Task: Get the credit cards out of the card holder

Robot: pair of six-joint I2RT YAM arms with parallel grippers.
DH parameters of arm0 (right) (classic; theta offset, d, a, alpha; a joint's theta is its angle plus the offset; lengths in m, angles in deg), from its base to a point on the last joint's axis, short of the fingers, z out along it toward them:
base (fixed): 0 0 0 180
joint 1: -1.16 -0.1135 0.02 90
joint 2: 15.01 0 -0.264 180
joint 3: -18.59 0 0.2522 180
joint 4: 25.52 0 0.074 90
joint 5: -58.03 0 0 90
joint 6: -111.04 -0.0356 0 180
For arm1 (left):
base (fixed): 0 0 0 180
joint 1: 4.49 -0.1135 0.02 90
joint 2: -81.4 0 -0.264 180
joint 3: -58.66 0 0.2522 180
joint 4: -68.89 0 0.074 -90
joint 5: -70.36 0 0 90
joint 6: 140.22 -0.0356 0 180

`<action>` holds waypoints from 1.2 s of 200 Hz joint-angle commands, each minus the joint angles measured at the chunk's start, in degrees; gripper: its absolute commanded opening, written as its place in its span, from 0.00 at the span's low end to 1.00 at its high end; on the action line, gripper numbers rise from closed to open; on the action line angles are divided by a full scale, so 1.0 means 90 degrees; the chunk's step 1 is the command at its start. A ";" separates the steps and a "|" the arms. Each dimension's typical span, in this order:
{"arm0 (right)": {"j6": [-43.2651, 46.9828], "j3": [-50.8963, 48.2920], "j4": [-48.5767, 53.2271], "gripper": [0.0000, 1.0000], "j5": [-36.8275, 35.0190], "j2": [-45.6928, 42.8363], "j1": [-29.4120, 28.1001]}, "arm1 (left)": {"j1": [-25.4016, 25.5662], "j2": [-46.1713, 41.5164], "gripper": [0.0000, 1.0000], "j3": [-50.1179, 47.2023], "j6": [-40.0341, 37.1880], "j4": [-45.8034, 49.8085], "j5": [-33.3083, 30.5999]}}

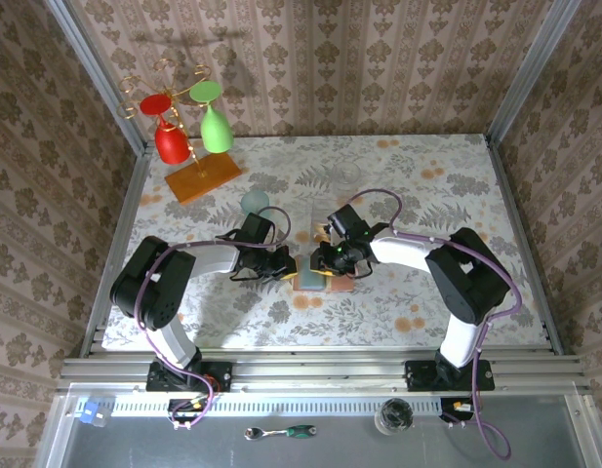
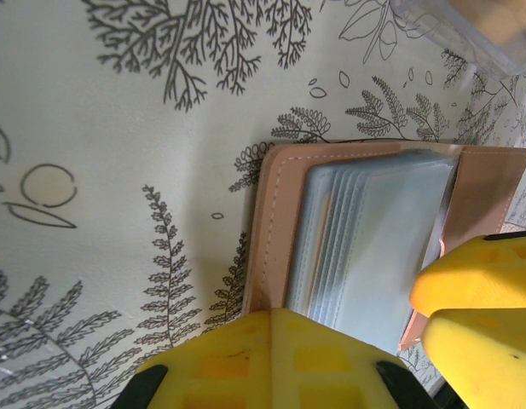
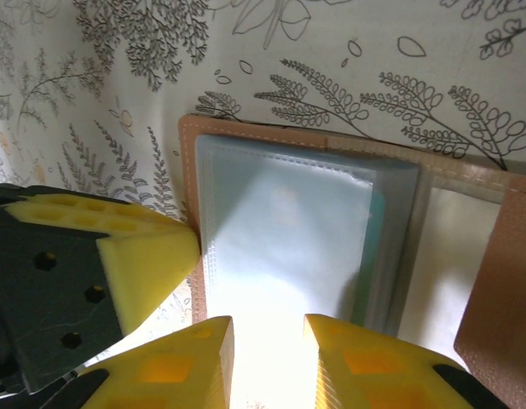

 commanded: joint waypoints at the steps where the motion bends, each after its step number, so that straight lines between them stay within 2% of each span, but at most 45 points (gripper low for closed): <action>1: -0.0047 0.0159 0.0237 0.28 -0.0062 0.0132 -0.0034 | 0.0040 0.0070 0.06 0.0062 -0.0125 0.0159 -0.0031; 80: 0.0137 0.0189 0.0864 0.27 -0.0836 -0.0233 -0.0036 | 0.0020 0.0073 0.06 0.0048 -0.0139 0.0235 -0.0066; 165: 0.0158 0.0115 0.0847 0.27 -0.0822 -0.0195 -0.0032 | 0.0011 -0.0208 0.06 0.0041 -0.0034 0.0058 -0.0058; 240: 0.0129 0.0077 0.0789 0.27 -0.0802 -0.0250 -0.0024 | 0.0174 -0.0308 0.13 0.0395 0.0112 -0.0130 0.0422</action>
